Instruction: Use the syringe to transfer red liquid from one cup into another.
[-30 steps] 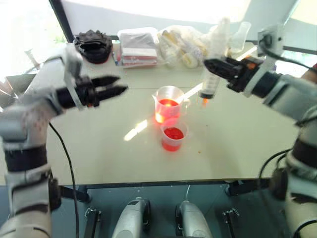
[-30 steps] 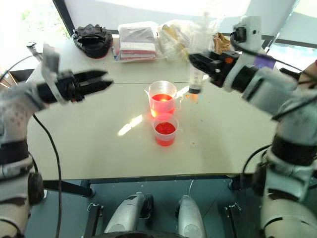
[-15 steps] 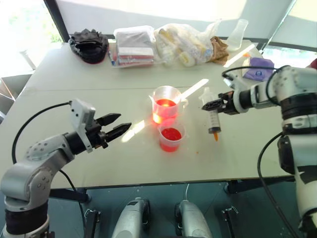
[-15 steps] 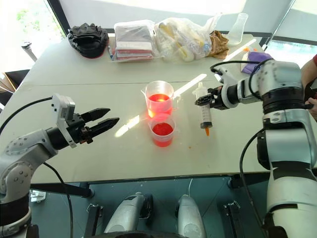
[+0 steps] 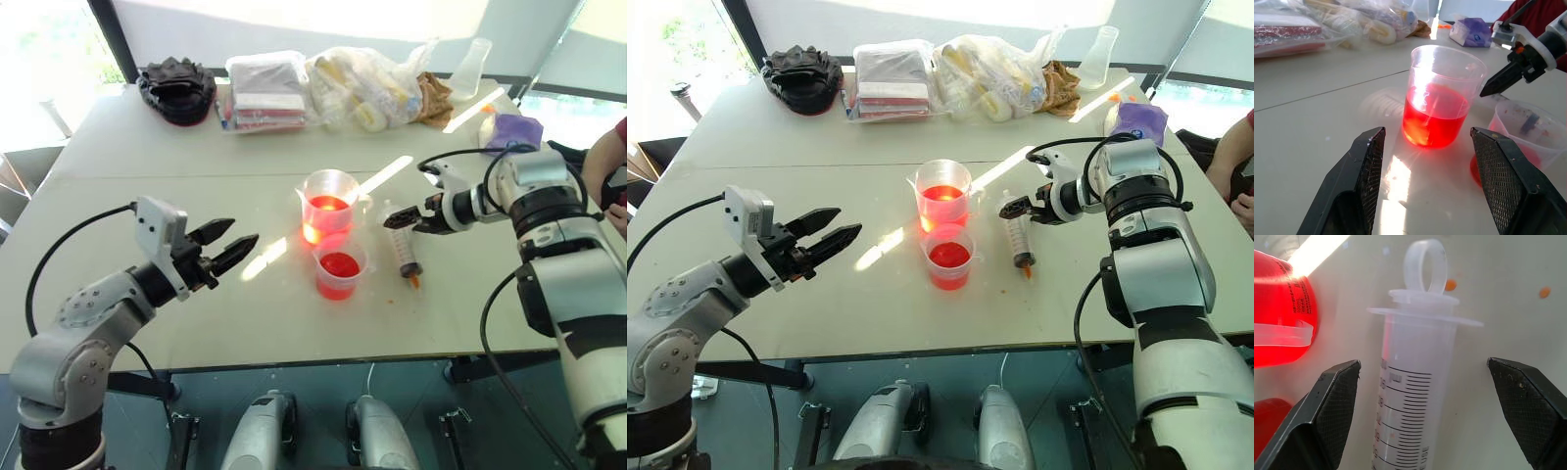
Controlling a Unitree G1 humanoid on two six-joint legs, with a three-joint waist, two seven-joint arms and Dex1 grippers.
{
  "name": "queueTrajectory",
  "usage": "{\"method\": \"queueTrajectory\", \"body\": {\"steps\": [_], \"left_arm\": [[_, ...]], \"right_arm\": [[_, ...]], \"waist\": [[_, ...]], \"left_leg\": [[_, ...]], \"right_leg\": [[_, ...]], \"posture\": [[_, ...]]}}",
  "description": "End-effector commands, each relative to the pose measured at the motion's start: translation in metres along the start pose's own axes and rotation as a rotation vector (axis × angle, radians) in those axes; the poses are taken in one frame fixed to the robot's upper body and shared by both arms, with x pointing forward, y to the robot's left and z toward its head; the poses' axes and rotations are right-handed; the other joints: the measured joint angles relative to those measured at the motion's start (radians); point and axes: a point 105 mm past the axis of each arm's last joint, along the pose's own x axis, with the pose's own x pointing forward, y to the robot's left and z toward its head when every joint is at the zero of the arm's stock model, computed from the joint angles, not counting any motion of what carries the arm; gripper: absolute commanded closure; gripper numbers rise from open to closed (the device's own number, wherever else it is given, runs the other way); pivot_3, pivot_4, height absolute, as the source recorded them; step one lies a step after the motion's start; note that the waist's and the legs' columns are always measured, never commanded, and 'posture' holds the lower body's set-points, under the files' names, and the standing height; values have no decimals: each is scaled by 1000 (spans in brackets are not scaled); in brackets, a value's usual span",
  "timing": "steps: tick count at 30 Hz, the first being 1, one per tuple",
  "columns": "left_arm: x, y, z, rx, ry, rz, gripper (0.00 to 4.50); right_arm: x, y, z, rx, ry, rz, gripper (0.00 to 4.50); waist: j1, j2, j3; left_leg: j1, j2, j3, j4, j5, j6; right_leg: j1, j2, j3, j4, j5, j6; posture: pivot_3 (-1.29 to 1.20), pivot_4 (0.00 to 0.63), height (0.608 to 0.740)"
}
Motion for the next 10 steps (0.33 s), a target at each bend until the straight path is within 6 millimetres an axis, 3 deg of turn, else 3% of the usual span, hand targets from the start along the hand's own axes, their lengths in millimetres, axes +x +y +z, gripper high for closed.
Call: {"method": "queueTrajectory", "body": {"steps": [1, 4, 10], "left_arm": [[-2, 2, 11, 35, -33, -8, 1580], [-5, 7, 12, 28, -25, -8, 1580], [-10, 14, 12, 8, -3, -21, 1580]], "right_arm": [[-39, 15, 28, -117, -170, 66, 17], [-80, 42, 36, -167, -381, 234, 17], [-105, 36, -6, -410, -723, 143, 17]], "waist": [[3, 0, 0], [3, 0, 0], [9, -2, -1]], "left_leg": [[-1, 0, 0, 0, 0, 0], [-1, 0, 0, -1, 0, 0], [1, 0, -2, -2, -3, 6]], "right_leg": [[-1, 0, 0, 0, 0, 0], [-1, 0, 0, 0, 0, 0], [2, 0, -1, -2, 0, 0]], "posture": [[0, 150, 740], [0, 150, 740], [0, 150, 740]]}}
